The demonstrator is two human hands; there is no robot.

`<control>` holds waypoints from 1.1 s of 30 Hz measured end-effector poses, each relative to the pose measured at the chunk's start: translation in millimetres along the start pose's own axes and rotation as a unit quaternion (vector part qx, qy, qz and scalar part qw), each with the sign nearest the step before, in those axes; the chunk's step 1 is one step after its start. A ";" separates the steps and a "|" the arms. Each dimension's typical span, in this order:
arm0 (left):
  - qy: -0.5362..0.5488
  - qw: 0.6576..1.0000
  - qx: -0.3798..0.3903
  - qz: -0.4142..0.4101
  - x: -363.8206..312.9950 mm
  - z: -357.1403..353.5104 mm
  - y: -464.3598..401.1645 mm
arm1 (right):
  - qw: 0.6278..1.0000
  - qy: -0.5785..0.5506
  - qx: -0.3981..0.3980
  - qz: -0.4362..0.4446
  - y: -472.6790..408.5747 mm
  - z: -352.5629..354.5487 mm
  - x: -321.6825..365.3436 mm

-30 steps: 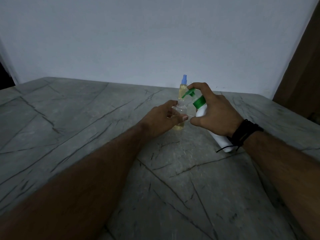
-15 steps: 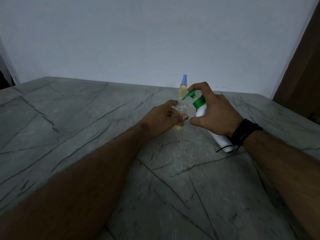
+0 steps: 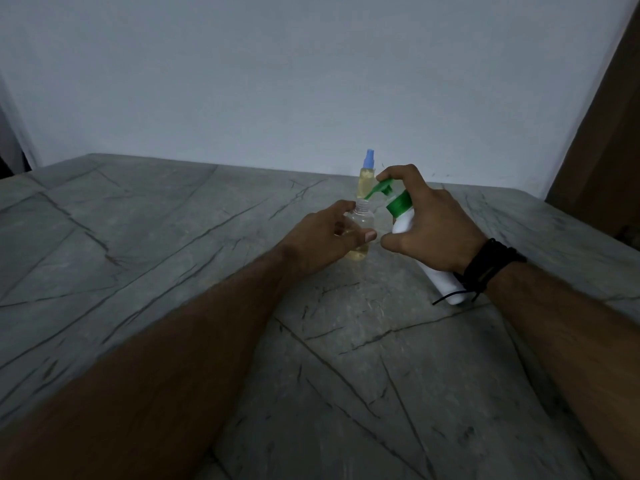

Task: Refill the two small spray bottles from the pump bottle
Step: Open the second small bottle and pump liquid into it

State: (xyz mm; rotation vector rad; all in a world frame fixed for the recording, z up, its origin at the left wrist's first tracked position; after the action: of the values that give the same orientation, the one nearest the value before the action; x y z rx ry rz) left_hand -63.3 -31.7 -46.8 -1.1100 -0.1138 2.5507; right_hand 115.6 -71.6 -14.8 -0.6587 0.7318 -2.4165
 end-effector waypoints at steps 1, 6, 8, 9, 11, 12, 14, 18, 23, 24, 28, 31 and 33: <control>-0.001 1.000 -0.001 0.001 -0.3 0.0 -0.1 | 1.000 0.002 0.001 0.001 0.2 -0.4 -0.2; 0.006 1.000 0.000 -0.007 1.7 -0.4 -0.7 | 1.000 0.002 0.005 0.004 -0.1 -1.3 0.2; 0.002 1.000 -0.002 -0.008 2.0 -0.5 -0.9 | 1.000 -0.001 0.005 0.003 -0.2 -1.4 -0.4; -0.001 1.000 -0.004 -0.008 2.3 -0.5 -1.3 | 1.000 -0.002 0.005 0.004 -0.2 -1.7 -0.6; -0.004 1.000 -0.007 -0.008 3.3 -0.7 -2.2 | 1.000 0.000 0.003 0.004 0.1 -2.1 -1.2; -0.003 1.000 -0.007 -0.008 3.8 -0.8 -2.6 | 1.000 0.001 0.003 0.005 0.2 -2.0 -1.2; -0.002 1.000 -0.008 -0.009 4.2 -0.9 -3.1 | 1.000 0.004 0.002 0.007 0.2 -1.7 -0.9; -0.004 1.000 -0.008 -0.011 4.7 -1.4 -4.2 | 1.000 0.003 0.001 0.007 -0.2 -0.9 -0.3; -0.005 1.000 -0.005 -0.010 4.6 -1.1 -4.0 | 1.000 0.008 0.005 0.004 -0.1 -1.6 -0.6; -0.004 1.000 -0.004 -0.010 4.5 -0.7 -3.5 | 1.000 0.009 0.005 0.005 -0.1 -1.7 -0.6; 0.004 1.000 -0.002 -0.008 4.8 -1.1 -2.9 | 1.000 0.005 0.005 0.006 -0.1 -1.7 -0.9; -0.001 1.000 0.001 0.000 3.4 -1.2 -3.3 | 1.000 0.002 0.004 0.005 -0.5 -1.7 -1.1; -0.004 1.000 0.001 0.001 2.3 -0.7 -3.0 | 1.000 0.001 0.003 0.006 -0.4 -2.2 -1.3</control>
State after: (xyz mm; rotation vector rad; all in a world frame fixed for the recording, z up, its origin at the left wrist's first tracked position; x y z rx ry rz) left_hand -63.4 -28.1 -48.3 -1.0987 -0.1135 2.5572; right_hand 115.2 -69.8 -16.6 -0.6481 0.7266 -2.4075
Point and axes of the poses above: each hand's wrist, its own y-axis away from the middle knuckle, its own z-axis out of the back of the hand, x = y × z, the point moved 1 cm from there along -y, towards the middle knuckle, and after that the axes turned 6 degrees about z, right-handed, at the moved point
